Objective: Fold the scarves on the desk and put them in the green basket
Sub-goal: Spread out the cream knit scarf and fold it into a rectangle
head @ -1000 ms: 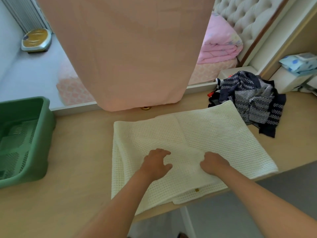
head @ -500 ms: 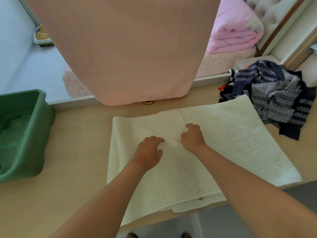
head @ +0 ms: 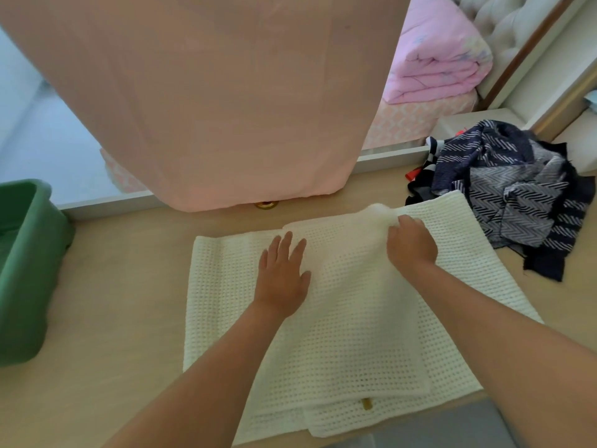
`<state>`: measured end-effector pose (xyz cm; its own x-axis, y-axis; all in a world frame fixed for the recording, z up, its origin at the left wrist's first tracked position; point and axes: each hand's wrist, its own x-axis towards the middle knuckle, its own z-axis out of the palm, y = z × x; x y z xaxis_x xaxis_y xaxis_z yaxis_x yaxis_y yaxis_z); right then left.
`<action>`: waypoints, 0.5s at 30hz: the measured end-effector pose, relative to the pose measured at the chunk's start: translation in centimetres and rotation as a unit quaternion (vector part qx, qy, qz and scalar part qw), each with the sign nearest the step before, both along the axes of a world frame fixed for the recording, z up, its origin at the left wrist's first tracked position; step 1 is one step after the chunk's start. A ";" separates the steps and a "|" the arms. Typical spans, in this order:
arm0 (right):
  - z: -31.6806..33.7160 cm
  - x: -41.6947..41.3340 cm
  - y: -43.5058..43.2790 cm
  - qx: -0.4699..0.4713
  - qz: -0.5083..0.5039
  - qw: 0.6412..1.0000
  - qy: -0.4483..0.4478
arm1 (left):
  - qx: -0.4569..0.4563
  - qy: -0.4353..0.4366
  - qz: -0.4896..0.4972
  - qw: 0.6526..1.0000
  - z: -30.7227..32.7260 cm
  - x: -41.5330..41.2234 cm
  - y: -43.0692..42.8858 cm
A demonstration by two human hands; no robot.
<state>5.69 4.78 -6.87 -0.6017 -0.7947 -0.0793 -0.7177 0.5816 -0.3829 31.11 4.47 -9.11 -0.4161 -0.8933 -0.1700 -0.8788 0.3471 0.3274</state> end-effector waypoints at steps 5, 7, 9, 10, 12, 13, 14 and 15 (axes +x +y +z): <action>-2.1 0.0 3.1 0.109 0.045 0.989 -0.085 | 0.152 -0.103 -0.062 0.981 -2.2 -1.1 0.9; -2.4 0.5 5.3 0.080 0.020 0.991 -0.103 | 0.127 -0.079 -0.046 0.988 -2.2 -1.2 1.3; -2.5 0.9 7.8 0.071 -0.019 0.990 -0.119 | 0.067 -0.038 -0.027 0.997 -2.2 -1.4 2.2; -2.4 1.1 9.1 0.087 -0.028 0.988 -0.128 | 0.029 -0.005 -0.019 0.999 -2.1 -1.5 3.0; -2.3 1.5 11.5 0.112 -0.023 0.982 -0.149 | -0.053 0.065 -0.022 0.996 -1.6 -1.9 5.1; -2.3 1.7 12.4 0.105 -0.019 0.980 -0.165 | -0.091 0.094 -0.040 0.991 -1.4 -2.2 6.3; -2.2 2.0 13.1 0.089 -0.013 0.979 -0.185 | -0.117 0.114 -0.066 0.984 -1.3 -2.5 7.4; -2.0 2.3 13.7 0.070 -0.004 0.977 -0.203 | -0.122 0.122 -0.097 0.980 -1.1 -2.7 8.5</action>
